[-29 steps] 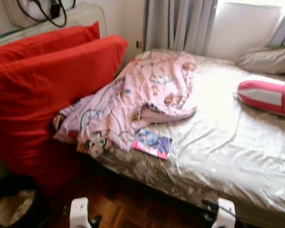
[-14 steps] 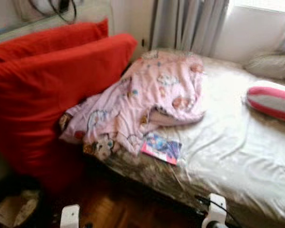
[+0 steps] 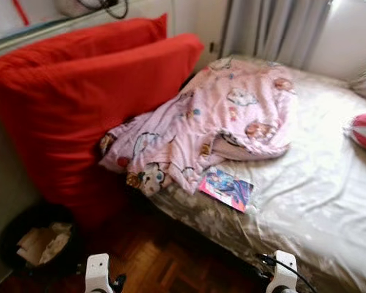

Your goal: Clean up the room

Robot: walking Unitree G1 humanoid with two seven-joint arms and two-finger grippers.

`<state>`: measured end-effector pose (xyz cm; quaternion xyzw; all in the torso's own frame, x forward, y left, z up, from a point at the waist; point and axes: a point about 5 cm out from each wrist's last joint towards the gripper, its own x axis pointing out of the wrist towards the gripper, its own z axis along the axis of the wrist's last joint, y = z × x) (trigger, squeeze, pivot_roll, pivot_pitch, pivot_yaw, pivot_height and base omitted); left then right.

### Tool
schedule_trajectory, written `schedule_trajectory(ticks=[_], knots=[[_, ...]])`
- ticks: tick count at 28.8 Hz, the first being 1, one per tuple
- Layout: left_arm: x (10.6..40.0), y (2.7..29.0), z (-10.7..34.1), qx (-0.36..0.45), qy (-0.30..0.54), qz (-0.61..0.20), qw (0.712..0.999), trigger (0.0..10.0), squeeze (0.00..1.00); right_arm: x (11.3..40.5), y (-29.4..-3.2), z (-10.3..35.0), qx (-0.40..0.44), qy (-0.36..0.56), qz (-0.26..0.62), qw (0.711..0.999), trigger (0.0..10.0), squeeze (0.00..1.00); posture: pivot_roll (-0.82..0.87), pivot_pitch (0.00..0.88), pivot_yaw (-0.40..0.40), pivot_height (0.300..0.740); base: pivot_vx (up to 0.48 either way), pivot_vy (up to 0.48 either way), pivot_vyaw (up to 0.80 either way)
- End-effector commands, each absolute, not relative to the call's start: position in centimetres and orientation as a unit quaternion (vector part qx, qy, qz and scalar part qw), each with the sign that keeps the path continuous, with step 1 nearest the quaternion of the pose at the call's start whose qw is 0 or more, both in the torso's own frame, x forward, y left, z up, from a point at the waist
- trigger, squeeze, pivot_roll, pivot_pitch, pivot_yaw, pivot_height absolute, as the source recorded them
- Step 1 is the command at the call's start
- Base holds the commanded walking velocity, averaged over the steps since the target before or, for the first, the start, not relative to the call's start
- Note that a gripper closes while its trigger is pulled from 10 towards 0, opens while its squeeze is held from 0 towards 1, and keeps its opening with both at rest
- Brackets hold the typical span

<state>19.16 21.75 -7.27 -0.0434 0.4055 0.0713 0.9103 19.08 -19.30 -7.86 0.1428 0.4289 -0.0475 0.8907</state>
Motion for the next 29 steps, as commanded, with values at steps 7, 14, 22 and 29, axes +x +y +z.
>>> schedule_trajectory(ticks=[7,14,22,29], knots=[[18.7,21.83,-7.51,-0.043,0.414,0.071,0.907,10.0,0.0,18.99,-19.42,-7.88,0.15,0.424,-0.056,0.891,10.0,0.0,0.09,0.0,-0.003,0.74,0.253,0.0,0.0],[18.66,21.85,-7.52,-0.043,0.414,0.069,0.907,10.0,0.0,18.91,-19.34,-7.94,0.147,0.428,-0.053,0.89,10.0,0.0,0.09,0.0,0.003,0.74,0.285,0.0,0.0],[18.59,21.87,-7.54,-0.043,0.414,0.068,0.907,10.0,0.0,18.79,-19.37,-8.01,0.141,0.432,-0.053,0.889,10.0,0.0,0.09,0.0,0.003,0.74,0.304,0.0,0.0],[18.53,21.85,-7.57,-0.045,0.414,0.067,0.907,10.0,0.0,18.55,-19.51,-8.16,0.143,0.437,-0.077,0.885,10.0,0.0,0.09,0.0,0.003,0.74,0.306,0.0,0.0]])
